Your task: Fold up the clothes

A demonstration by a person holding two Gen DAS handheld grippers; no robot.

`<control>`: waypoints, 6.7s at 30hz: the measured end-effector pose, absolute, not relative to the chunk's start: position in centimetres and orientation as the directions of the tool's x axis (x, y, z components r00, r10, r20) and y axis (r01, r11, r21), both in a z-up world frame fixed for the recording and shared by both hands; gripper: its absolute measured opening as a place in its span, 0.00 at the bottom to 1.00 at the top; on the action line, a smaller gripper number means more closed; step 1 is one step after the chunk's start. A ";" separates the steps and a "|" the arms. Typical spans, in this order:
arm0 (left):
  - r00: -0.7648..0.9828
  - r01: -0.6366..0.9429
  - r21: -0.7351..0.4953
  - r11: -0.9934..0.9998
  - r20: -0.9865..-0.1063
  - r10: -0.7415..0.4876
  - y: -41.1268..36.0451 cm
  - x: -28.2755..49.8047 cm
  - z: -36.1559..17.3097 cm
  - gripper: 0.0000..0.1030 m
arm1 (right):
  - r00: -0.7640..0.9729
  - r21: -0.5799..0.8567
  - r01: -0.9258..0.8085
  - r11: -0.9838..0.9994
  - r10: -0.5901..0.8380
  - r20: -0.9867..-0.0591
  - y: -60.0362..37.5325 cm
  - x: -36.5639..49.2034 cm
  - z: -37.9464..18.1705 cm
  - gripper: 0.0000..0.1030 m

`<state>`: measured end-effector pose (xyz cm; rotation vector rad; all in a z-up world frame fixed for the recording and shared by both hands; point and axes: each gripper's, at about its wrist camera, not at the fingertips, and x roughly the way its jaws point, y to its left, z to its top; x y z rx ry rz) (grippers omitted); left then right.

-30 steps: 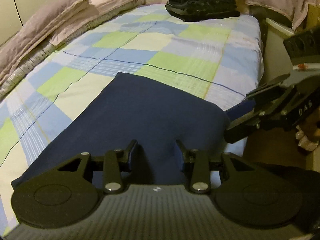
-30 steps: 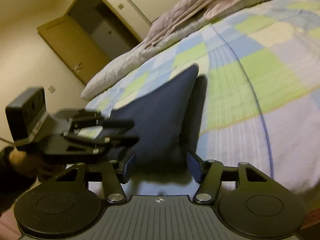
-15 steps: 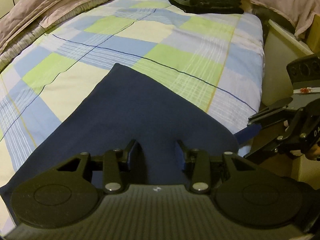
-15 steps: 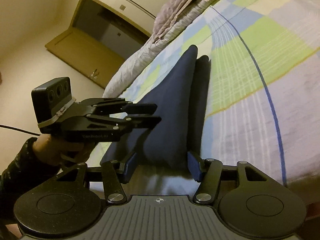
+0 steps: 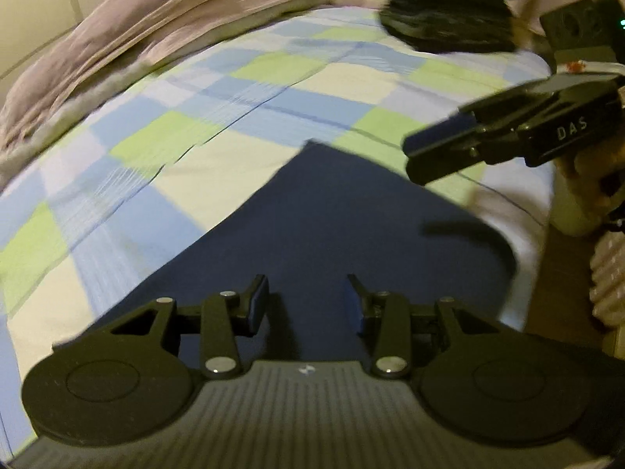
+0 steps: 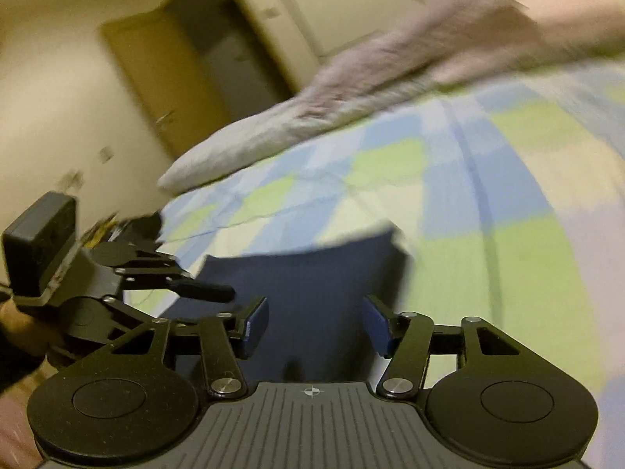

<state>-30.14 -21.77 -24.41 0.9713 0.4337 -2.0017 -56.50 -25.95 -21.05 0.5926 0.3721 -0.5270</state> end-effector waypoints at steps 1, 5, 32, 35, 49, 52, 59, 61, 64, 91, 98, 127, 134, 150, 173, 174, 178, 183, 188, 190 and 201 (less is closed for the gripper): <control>-0.347 0.821 0.028 -0.571 -0.770 -0.536 -22.1 -29.5 -24.7 0.37 | 0.803 0.393 0.554 0.734 -0.346 -0.485 -26.7 -54.9 -20.9 0.54; -0.387 0.832 -0.044 -0.554 -0.761 -0.521 -22.7 -28.4 -25.9 0.39 | 0.677 0.188 0.573 0.797 -0.332 -0.657 -27.7 -51.2 -23.9 0.52; 0.000 0.972 0.159 -0.173 -0.735 -0.678 -27.3 -15.8 -27.9 0.38 | 0.612 0.142 0.613 0.777 -0.353 -0.708 -30.8 -49.0 -24.7 0.51; -0.002 0.988 0.105 -0.116 -0.729 -0.685 -27.7 -14.2 -27.6 0.42 | 0.592 0.111 0.617 0.779 -0.366 -0.718 -30.2 -48.5 -24.0 0.52; -0.068 0.978 0.090 -0.188 -0.716 -0.695 -28.2 -15.7 -28.1 0.42 | 0.586 0.092 0.602 0.793 -0.361 -0.726 -29.8 -45.8 -24.2 0.52; -0.054 0.986 0.075 -0.152 -0.713 -0.699 -29.1 -14.5 -28.7 0.51 | 0.582 0.113 0.631 0.767 -0.372 -0.723 -31.8 -46.6 -25.1 0.52; -0.034 0.990 0.076 -0.123 -0.708 -0.705 -29.5 -13.6 -28.2 0.50 | 0.551 0.092 0.686 0.722 -0.432 -0.714 -34.8 -47.6 -25.4 0.52; -0.012 0.992 0.084 -0.099 -0.696 -0.718 -28.6 -13.4 -27.1 0.43 | 0.515 0.077 0.728 0.681 -0.469 -0.718 -34.7 -48.2 -24.8 0.52; -0.042 0.992 0.059 -0.110 -0.672 -0.739 -26.0 -13.1 -25.0 0.40 | 0.508 0.035 0.725 0.688 -0.498 -0.703 -32.3 -48.9 -22.9 0.52; -0.071 0.874 0.309 -0.375 -0.683 -0.727 -8.6 -18.9 -24.0 0.56 | 0.510 -0.358 0.421 0.833 -0.544 -0.666 -10.8 -49.3 -22.8 0.73; -0.120 0.695 0.477 -0.538 -0.660 -0.741 -7.2 -24.6 -26.1 0.65 | 0.412 -0.640 0.103 0.762 -0.618 -0.670 -9.0 -46.5 -29.3 0.73; -0.049 0.322 0.765 -0.558 -0.575 -0.817 -10.7 -30.4 -31.9 0.34 | 0.445 -0.781 0.075 0.620 -0.722 -0.530 -8.9 -45.1 -31.7 0.58; -0.046 0.320 0.757 -0.569 -0.587 -0.808 -10.5 -30.6 -31.6 0.34 | 0.380 -0.837 0.041 0.546 -0.783 -0.492 -11.5 -45.1 -33.1 0.58; -0.082 0.268 0.621 -0.737 -0.748 -0.659 -13.1 -29.8 -29.9 0.27 | 0.418 -0.695 0.086 0.714 -0.659 -0.625 -13.6 -46.7 -30.1 0.34; -0.331 0.072 0.452 -0.889 -0.830 -0.449 -16.3 -36.4 -3.5 0.24 | 0.099 -0.503 0.260 0.824 -0.541 -0.835 -11.4 -52.7 -0.3 0.33; -0.349 0.051 0.463 -0.885 -0.822 -0.450 -16.5 -37.1 -3.0 0.24 | 0.082 -0.513 0.276 0.813 -0.552 -0.830 -11.4 -53.2 0.6 0.33; -0.421 -0.032 0.503 -0.864 -0.791 -0.445 -17.6 -40.1 -1.5 0.24 | 0.002 -0.551 0.349 0.758 -0.589 -0.808 -11.3 -55.8 3.4 0.33; -0.485 -0.129 0.516 -0.847 -0.778 -0.400 -18.0 -43.7 -1.1 0.24 | -0.098 -0.580 0.431 0.692 -0.603 -0.792 -10.7 -59.5 5.5 0.33; -0.504 -0.202 0.515 -0.833 -0.784 -0.362 -18.1 -48.0 -1.4 0.24 | -0.148 -0.569 0.502 0.651 -0.584 -0.798 -10.2 -63.8 6.0 0.33; -0.497 -0.220 0.510 -0.831 -0.792 -0.354 -18.2 -50.1 -1.6 0.24 | -0.149 -0.557 0.523 0.645 -0.574 -0.805 -10.5 -65.7 6.0 0.33; -0.424 -0.232 0.498 -0.835 -0.825 -0.374 -18.7 -62.1 -2.3 0.24 | -0.078 -0.487 0.571 0.661 -0.547 -0.834 -13.7 -77.7 5.3 0.33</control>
